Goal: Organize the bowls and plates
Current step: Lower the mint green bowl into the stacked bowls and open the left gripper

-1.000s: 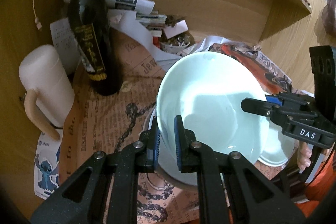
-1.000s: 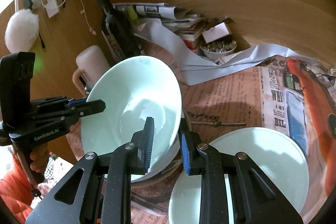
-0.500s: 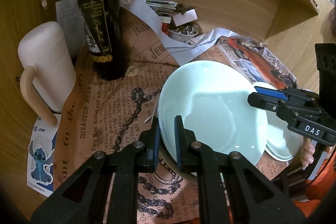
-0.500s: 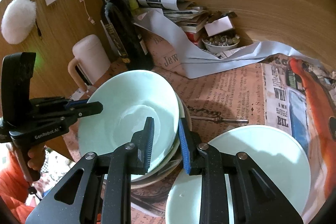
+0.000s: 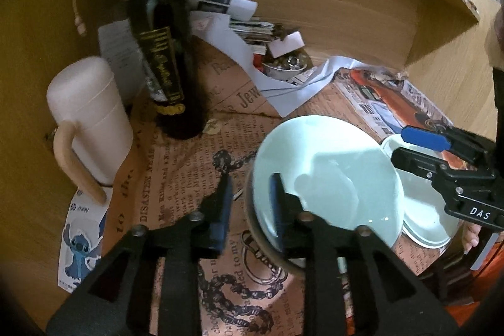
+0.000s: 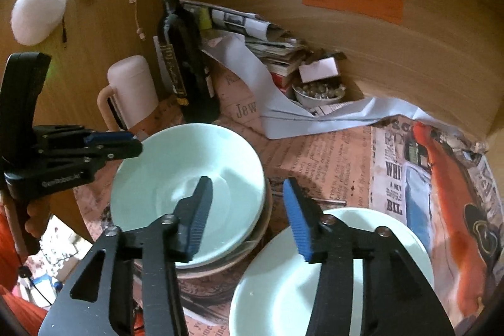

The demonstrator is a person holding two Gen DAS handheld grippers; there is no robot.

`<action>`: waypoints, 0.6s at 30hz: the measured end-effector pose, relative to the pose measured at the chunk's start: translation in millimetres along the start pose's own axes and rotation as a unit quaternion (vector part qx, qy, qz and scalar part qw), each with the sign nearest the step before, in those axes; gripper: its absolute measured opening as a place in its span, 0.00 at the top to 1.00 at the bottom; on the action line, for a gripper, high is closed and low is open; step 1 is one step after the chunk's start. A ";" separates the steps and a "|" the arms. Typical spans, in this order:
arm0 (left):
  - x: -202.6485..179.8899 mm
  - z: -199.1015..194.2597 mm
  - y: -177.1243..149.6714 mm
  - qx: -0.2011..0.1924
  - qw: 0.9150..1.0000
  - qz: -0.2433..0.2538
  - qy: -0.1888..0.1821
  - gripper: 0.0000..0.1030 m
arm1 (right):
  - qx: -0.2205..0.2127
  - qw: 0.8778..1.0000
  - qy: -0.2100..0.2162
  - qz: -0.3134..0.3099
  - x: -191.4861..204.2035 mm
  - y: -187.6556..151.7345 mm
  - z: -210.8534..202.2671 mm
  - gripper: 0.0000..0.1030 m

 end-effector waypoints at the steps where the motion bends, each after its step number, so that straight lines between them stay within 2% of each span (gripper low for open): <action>1: 3.8 -1.0 -1.8 0.000 1.000 -0.010 -0.002 0.56 | 0.008 1.000 0.005 0.012 -4.3 -2.1 3.1 0.48; 2: 6.6 -2.1 -3.9 0.000 1.000 -0.019 -0.005 0.46 | 0.014 1.000 0.009 0.021 -6.7 -4.1 5.6 0.48; 3: 9.2 -2.9 -6.1 0.000 1.000 -0.028 -0.009 0.43 | 0.021 0.999 0.013 0.027 -7.7 -6.7 6.6 0.48; 8: 14.3 1.3 -20.4 0.019 0.998 -0.049 -0.028 0.42 | 0.058 0.995 0.047 0.062 -10.4 -17.9 17.8 0.48; 18: 9.8 12.6 -28.8 0.038 0.995 -0.065 -0.061 0.41 | 0.078 0.994 0.057 0.048 -0.1 -21.5 29.2 0.48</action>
Point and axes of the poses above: each gripper's, at about its wrist camera, not at the fingertips, and z roughly the way its jaws point, x to its left, y to its top, the point moved 8 cm from there along z, roughly the way its jaws point, and after that the axes turned 9 degrees about -y, right-handed, at the moved point
